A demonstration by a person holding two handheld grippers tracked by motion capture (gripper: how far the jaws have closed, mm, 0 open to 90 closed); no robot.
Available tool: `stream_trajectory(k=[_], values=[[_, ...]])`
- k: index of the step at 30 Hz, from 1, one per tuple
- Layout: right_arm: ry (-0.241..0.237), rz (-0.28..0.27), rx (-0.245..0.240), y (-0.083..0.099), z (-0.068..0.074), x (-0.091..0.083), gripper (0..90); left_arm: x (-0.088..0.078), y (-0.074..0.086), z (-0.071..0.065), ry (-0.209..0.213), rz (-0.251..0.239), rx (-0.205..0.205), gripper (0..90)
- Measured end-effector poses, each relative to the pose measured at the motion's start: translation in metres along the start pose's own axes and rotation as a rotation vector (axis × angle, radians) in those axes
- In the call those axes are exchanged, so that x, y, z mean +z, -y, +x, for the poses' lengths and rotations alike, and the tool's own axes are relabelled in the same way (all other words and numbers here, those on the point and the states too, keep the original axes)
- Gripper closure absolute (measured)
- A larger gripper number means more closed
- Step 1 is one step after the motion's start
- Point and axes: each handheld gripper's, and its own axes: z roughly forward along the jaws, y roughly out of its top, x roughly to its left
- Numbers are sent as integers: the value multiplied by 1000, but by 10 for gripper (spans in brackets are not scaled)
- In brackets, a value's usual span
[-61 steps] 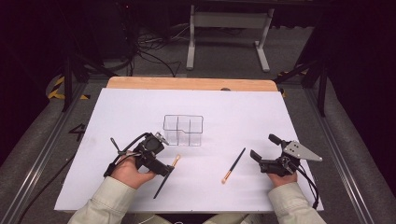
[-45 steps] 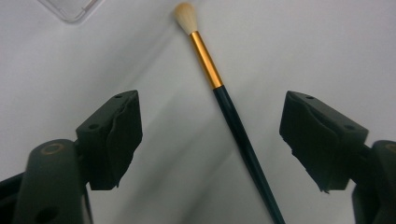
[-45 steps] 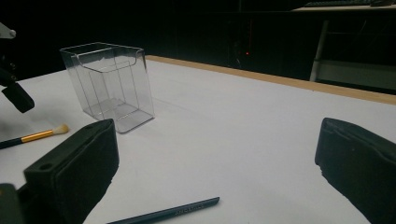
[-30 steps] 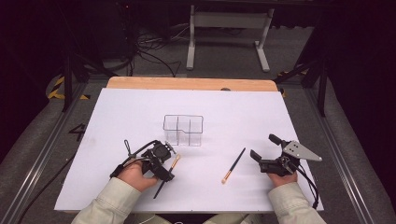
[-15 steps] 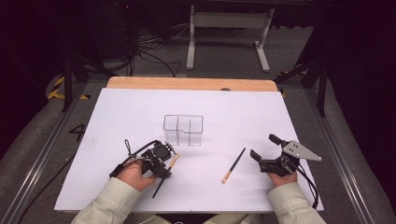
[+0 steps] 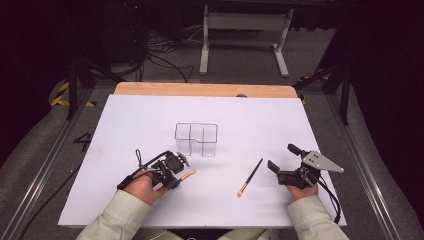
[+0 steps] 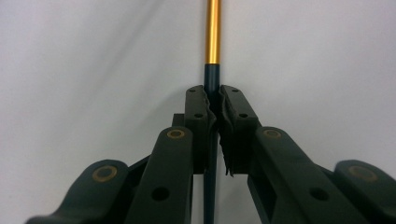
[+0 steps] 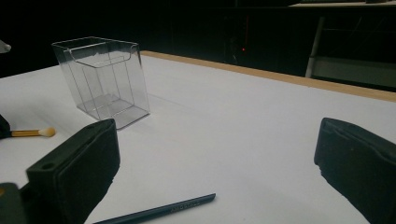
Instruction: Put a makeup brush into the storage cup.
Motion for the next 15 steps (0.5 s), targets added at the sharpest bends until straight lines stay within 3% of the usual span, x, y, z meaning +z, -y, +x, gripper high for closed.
stream_trajectory(k=[13,15], values=[[3,1,1,0,0,0,7,-4,0,1,42,17,40,824],[3,2,3,0,0,1,7,-12,0,0,55,-5,48,825]])
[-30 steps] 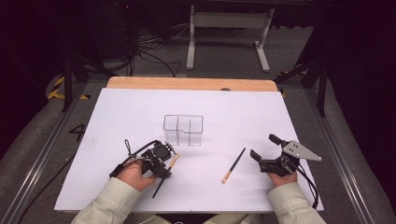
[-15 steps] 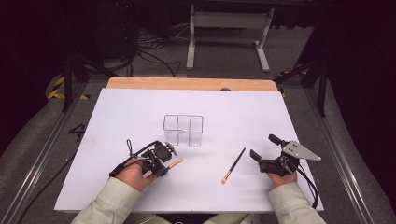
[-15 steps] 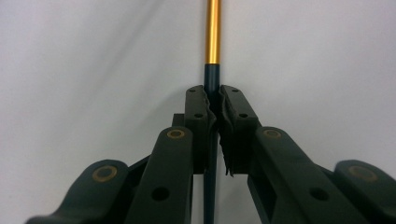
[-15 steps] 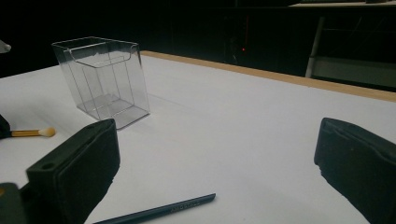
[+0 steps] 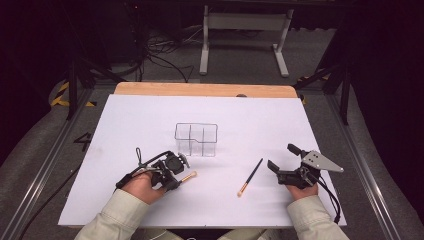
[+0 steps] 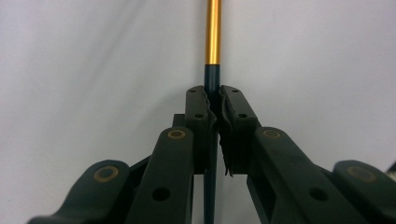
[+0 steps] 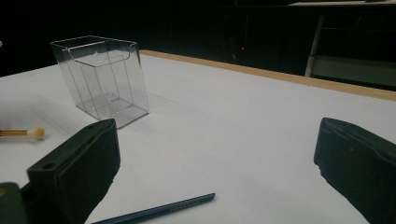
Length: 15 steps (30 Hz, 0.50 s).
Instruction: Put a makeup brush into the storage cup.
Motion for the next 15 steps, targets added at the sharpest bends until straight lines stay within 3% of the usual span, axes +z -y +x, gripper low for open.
stream_trajectory(k=[3,11,15], values=[[1,1,-1,0,0,0,7,-13,0,1,17,-51,0,825],[4,6,2,0,0,0,7,-33,0,-1,38,-115,19,825],[10,5,5,0,0,0,6,-44,0,-1,61,-171,30,825]])
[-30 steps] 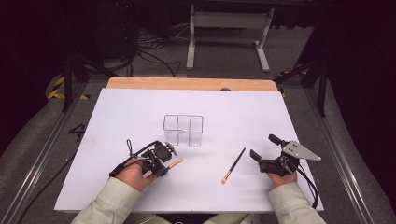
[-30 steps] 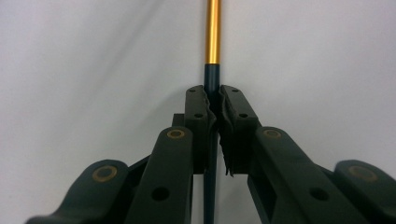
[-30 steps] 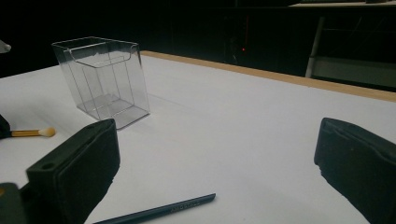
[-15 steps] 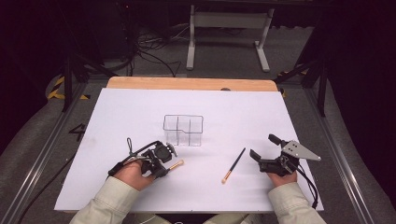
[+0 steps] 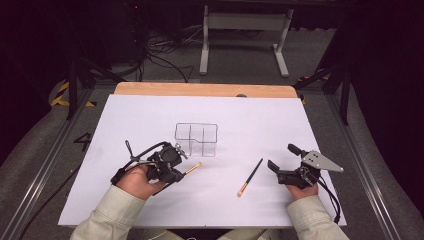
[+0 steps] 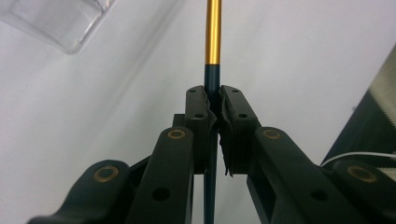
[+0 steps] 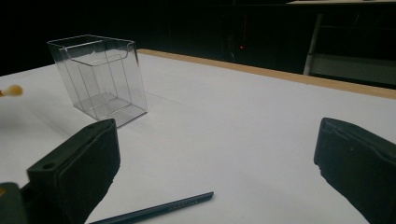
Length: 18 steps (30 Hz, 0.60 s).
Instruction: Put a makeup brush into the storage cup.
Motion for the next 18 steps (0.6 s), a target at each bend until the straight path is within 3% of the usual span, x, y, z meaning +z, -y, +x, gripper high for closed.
stream_trajectory(k=[10,16,18], values=[[1,0,6,0,0,0,3,-20,-1,2,52,-156,7,824],[4,-2,6,0,0,0,2,-30,1,4,49,-273,9,825],[5,-2,7,0,0,-1,2,-31,2,4,51,-285,8,824]])
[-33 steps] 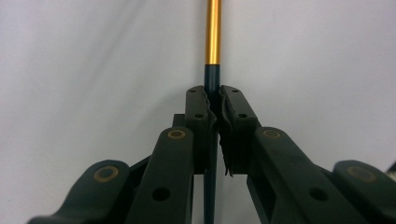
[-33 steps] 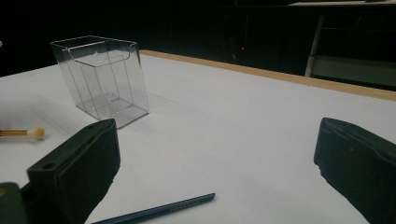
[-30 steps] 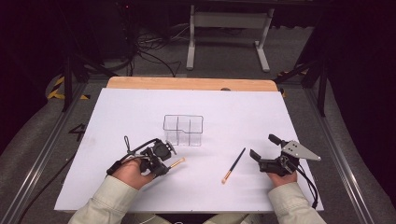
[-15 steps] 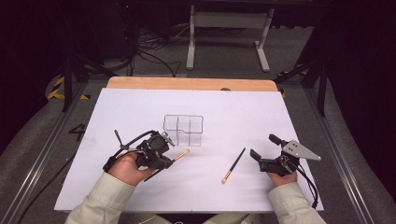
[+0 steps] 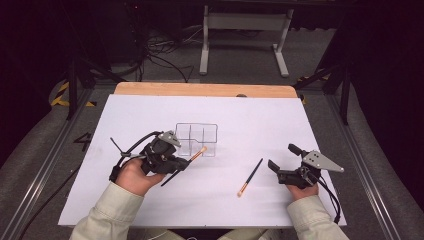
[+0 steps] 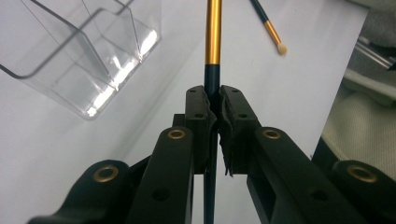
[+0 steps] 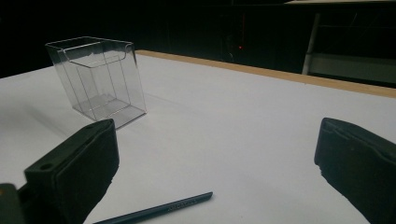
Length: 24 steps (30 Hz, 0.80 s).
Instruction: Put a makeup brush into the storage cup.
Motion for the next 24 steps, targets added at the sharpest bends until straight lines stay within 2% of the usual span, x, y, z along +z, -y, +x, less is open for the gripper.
stream_trajectory(k=[4,9,11,12,13,17,18,19,24], values=[[-1,-1,0,0,0,0,2,-4,1,1,-14,-51,1,824],[-3,-1,1,0,0,0,2,-5,3,3,-11,-122,4,824],[-3,-2,1,0,0,0,2,-5,4,3,-13,-154,11,824],[-3,-1,1,0,0,0,2,-6,5,4,-15,-190,14,825],[-3,-1,1,0,0,0,2,-6,5,4,-15,-190,14,825],[-4,-2,-1,0,0,0,2,-8,7,5,-29,-239,21,824],[-4,-2,0,0,1,0,2,-8,8,6,-26,-270,19,825],[-4,-2,0,0,1,0,2,-8,8,6,-26,-270,19,825],[-2,-2,-5,0,1,0,2,-10,12,9,-20,-372,32,824]])
